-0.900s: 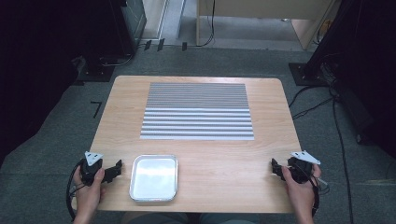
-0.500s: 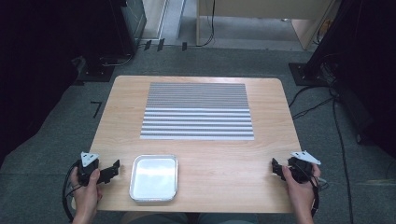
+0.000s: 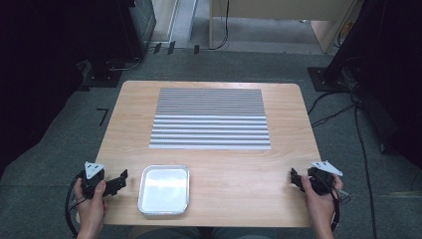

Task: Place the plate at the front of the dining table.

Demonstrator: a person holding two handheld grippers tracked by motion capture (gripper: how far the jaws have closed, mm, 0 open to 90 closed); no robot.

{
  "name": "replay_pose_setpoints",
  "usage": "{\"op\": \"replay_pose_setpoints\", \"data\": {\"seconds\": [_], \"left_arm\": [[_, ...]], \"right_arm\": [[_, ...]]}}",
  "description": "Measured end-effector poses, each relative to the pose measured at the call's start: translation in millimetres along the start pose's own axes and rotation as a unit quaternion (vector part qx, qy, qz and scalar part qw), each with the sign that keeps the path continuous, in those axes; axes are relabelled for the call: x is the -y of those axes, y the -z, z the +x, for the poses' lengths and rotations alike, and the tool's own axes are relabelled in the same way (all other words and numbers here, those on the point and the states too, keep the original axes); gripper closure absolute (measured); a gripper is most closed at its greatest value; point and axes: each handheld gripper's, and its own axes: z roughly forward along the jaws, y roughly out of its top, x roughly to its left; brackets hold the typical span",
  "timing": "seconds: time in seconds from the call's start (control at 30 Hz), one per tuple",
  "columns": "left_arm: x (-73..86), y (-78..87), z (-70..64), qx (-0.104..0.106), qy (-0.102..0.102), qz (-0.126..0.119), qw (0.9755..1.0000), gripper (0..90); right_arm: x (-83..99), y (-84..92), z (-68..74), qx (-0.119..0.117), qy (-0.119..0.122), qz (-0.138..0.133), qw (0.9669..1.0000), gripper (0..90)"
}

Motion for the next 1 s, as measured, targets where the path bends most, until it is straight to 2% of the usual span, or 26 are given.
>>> {"op": "replay_pose_setpoints", "data": {"seconds": [0.13,0.47,0.6,0.63,0.7,0.73,0.8,1.0], "left_arm": [[-4.4,8.4,-8.8,0.011,-0.006,-0.013,0.9998,13.3],[-7.4,16.4,-23.0,0.040,-0.014,-0.022,0.9989,13.6],[-7.8,17.0,-26.4,0.045,-0.009,-0.022,0.9987,13.6],[-7.8,17.2,-27.1,0.045,-0.008,-0.021,0.9987,13.8],[-8.1,18.5,-28.0,0.051,-0.002,-0.027,0.9983,13.8],[-8.9,19.4,-28.4,0.055,0.000,-0.030,0.9980,13.8],[-10.6,21.7,-29.2,0.067,0.003,-0.037,0.9971,13.8],[-12.8,24.3,-32.7,0.077,0.000,-0.040,0.9962,14.3]], "right_arm": [[0.4,1.2,-1.1,-0.001,-0.005,-0.006,1.0000,14.0],[-1.9,6.3,3.8,-0.003,-0.008,-0.026,0.9996,14.3],[-3.7,9.0,11.3,-0.005,-0.006,-0.033,0.9994,15.6],[-5.5,11.5,15.7,-0.015,-0.007,-0.044,0.9989,15.9],[-6.3,12.4,17.5,-0.020,-0.009,-0.046,0.9987,16.1],[-8.6,14.9,23.5,-0.032,-0.014,-0.052,0.9980,17.8],[-10.1,17.0,29.7,-0.035,-0.018,-0.059,0.9975,20.2],[-14.5,22.7,51.3,-0.050,-0.007,-0.075,0.9959,25.3]]}}
